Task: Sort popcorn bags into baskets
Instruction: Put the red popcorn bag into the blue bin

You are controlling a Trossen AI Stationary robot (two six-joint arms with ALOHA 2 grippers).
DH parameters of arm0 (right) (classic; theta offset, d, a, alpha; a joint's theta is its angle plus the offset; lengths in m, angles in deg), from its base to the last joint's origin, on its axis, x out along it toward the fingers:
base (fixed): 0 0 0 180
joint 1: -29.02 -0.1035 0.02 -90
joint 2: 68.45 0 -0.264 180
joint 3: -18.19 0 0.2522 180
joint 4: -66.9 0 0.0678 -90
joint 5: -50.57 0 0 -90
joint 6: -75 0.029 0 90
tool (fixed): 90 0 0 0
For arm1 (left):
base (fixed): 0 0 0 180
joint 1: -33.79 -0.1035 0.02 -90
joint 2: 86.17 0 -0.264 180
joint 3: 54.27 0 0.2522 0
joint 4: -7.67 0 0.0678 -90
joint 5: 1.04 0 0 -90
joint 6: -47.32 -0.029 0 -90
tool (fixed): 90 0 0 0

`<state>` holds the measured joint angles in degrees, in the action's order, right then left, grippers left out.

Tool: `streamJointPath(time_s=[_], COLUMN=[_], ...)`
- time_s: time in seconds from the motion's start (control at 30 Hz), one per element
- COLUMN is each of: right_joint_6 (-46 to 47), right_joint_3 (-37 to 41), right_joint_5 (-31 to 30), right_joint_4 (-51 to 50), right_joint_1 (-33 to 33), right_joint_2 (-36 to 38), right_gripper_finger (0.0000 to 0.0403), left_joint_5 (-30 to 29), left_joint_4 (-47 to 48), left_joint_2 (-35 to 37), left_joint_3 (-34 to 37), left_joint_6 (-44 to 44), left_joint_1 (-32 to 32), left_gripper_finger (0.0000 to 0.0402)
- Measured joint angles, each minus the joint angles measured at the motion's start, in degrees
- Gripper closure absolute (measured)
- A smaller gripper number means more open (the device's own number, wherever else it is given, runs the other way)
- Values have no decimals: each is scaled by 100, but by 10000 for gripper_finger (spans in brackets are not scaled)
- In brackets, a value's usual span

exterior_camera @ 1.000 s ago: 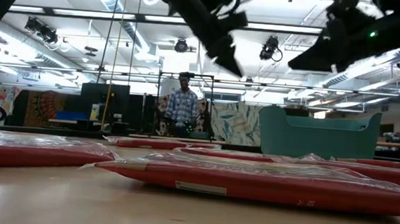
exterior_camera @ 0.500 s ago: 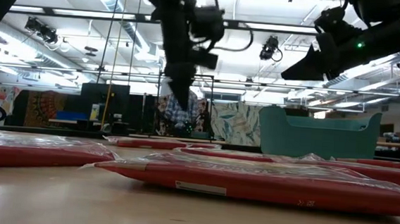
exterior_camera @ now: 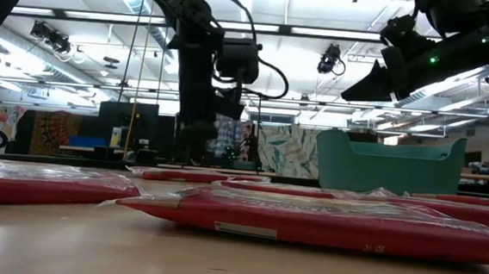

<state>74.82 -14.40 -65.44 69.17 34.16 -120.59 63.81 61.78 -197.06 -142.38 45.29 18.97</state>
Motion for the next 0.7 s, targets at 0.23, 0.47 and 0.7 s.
streamJointPath(time_s=[0.23, 0.47, 0.7], right_joint_6=[-110, -236, -258], right_joint_3=[-2, -2, -2], right_joint_5=[328, 364, 364], right_joint_4=[130, 191, 195], right_joint_1=[175, 226, 226], right_joint_2=[0, 0, 0], right_gripper_finger=[263, 263, 263], left_joint_5=[793, 841, 776], left_joint_4=[-275, -531, -437], left_joint_2=[0, -2, 0], left_joint_3=[290, 477, 477], left_joint_6=[202, 95, -119], left_joint_1=[-224, -277, -257], left_gripper_finger=[223, 167, 159])
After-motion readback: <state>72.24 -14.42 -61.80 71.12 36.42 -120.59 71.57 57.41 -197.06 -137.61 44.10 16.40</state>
